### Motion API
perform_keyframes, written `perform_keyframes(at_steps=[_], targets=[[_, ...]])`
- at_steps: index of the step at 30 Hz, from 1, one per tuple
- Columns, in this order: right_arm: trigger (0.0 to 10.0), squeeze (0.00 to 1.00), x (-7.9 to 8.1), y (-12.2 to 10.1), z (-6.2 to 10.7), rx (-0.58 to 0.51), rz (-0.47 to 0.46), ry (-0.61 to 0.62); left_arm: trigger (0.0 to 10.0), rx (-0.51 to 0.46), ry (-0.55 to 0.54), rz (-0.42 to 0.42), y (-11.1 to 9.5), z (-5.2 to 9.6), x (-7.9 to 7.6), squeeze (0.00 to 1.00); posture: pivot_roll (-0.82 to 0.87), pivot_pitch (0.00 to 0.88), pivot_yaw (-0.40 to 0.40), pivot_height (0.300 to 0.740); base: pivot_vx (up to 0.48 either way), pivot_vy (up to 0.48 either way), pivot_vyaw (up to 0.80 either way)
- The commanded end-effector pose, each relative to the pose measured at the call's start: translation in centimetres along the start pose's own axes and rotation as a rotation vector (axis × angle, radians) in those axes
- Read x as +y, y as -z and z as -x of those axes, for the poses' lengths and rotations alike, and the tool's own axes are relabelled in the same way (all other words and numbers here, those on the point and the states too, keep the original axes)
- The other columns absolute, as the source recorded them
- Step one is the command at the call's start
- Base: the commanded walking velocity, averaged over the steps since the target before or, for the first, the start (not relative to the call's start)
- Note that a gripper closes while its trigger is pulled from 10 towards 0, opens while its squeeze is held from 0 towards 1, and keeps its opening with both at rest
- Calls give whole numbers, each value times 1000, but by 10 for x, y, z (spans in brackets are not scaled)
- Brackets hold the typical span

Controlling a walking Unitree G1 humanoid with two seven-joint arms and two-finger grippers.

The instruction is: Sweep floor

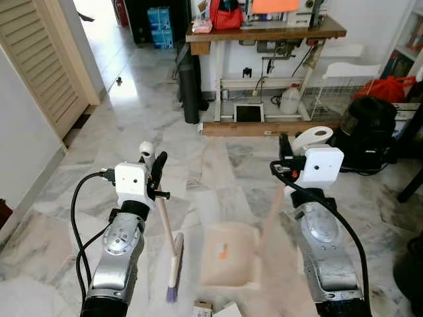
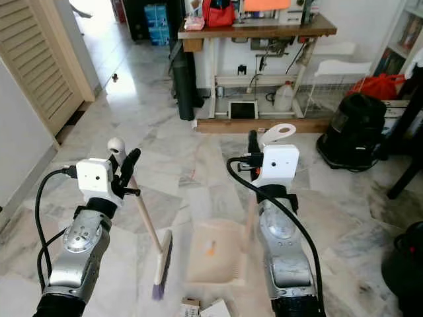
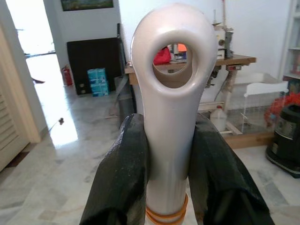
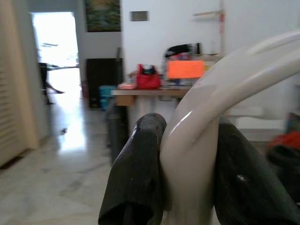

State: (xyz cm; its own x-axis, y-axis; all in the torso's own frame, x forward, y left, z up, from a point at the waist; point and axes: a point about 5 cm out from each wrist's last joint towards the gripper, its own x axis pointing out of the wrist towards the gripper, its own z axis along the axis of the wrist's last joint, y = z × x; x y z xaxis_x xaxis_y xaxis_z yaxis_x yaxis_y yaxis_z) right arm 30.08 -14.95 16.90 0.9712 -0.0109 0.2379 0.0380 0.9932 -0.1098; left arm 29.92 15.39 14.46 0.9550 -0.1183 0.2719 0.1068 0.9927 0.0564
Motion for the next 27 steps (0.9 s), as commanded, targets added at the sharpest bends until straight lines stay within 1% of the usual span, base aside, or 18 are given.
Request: perform_keyframes(at_steps=[1, 5, 6, 8, 9, 11, 12, 15, 16, 19, 21, 27], targets=[[10000, 0, -7, -1, 0, -27, 18, 30, 10000, -9, 7, -20, -5, -3, 7, 0, -91, 0, 52, 740, 0, 0, 0], [10000, 0, -13, 7, 5, -9, 44, 42, 10000, 11, 7, 9, -2, -1, 8, 0, -90, 0, 56, 740, 0, 0, 0], [10000, 0, -15, 10, 7, -5, 82, 37, 10000, 20, 18, 8, -2, 0, 9, 0, -83, 0, 60, 740, 0, 0, 0], [10000, 0, -17, 14, 10, -7, 118, 30, 10000, 26, 26, 4, -2, 1, 10, 0, -83, 0, 61, 740, 0, 0, 0], [10000, 0, -20, 20, 15, -7, 166, 33, 10000, 33, 31, 5, -1, 3, 11, 0, -83, 0, 64, 740, 0, 0, 0], [10000, 0, -23, 26, 19, 7, 199, 44, 10000, 37, 31, 6, -1, 4, 13, 0, -79, 0, 67, 740, 0, 0, 0], [10000, 0, -25, 31, 21, 19, 197, 54, 10000, 41, 29, 9, -1, 4, 14, 0, -79, 0, 67, 740, 0, 0, 0], [10000, 0, -34, 45, 31, 61, 230, 96, 10000, 47, 22, 9, -1, 6, 19, 0, -68, 0, 70, 740, 0, 0, 0], [10000, 0, -38, 54, 34, 85, 255, 111, 10000, 50, 19, 10, -2, 6, 22, 0, -68, 0, 71, 740, 0, 0, 0], [10000, 0, -43, 68, 38, 107, 309, 99, 10000, 54, 18, 11, -3, 7, 24, 0, -59, 0, 78, 740, 0, 0, 0], [10000, 0, -44, 71, 38, 112, 324, 94, 10000, 55, 18, 11, -3, 7, 25, 0, -57, 0, 82, 740, 0, 0, 0], [10000, 0, -48, 84, 41, 134, 328, 106, 10000, 62, 26, 10, -4, 9, 27, 0, -56, 0, 95, 740, 0, 0, 0]])
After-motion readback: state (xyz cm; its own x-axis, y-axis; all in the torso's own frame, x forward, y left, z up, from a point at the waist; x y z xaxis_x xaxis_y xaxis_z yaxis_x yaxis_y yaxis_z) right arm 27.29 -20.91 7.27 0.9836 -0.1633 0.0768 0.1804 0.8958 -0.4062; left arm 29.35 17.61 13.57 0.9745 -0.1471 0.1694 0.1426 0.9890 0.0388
